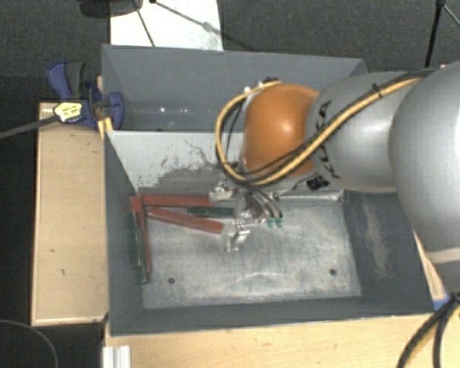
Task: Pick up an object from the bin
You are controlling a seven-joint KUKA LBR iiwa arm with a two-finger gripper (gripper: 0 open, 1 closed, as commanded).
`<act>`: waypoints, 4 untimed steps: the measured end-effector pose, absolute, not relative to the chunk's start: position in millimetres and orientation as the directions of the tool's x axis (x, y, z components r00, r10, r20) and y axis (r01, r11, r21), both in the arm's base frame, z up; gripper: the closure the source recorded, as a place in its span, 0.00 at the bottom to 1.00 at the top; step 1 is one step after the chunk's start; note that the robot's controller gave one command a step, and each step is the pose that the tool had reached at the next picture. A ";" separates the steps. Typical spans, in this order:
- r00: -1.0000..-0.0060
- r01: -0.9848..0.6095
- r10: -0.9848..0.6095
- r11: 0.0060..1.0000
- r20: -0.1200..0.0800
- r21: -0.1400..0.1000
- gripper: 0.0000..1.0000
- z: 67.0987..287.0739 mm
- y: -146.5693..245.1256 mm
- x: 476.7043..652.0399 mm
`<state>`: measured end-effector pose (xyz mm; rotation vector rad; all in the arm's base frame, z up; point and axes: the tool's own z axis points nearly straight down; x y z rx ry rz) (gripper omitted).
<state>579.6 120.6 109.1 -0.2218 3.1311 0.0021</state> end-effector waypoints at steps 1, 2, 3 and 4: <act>-0.990 -0.140 -0.140 0.990 -0.003 0.001 0.00 109.1 120.5 579.6; -0.997 -0.072 -0.072 0.997 -0.024 0.004 1.00 80.6 133.8 598.3; -0.997 -0.072 -0.071 0.997 -0.024 0.004 1.00 80.6 133.8 598.3; -1.000 0.016 0.016 1.000 -0.009 0.003 1.00 249.1 146.4 572.1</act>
Offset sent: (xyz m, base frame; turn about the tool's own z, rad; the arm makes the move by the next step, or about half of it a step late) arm 0.0110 0.0125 -0.0390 0.0672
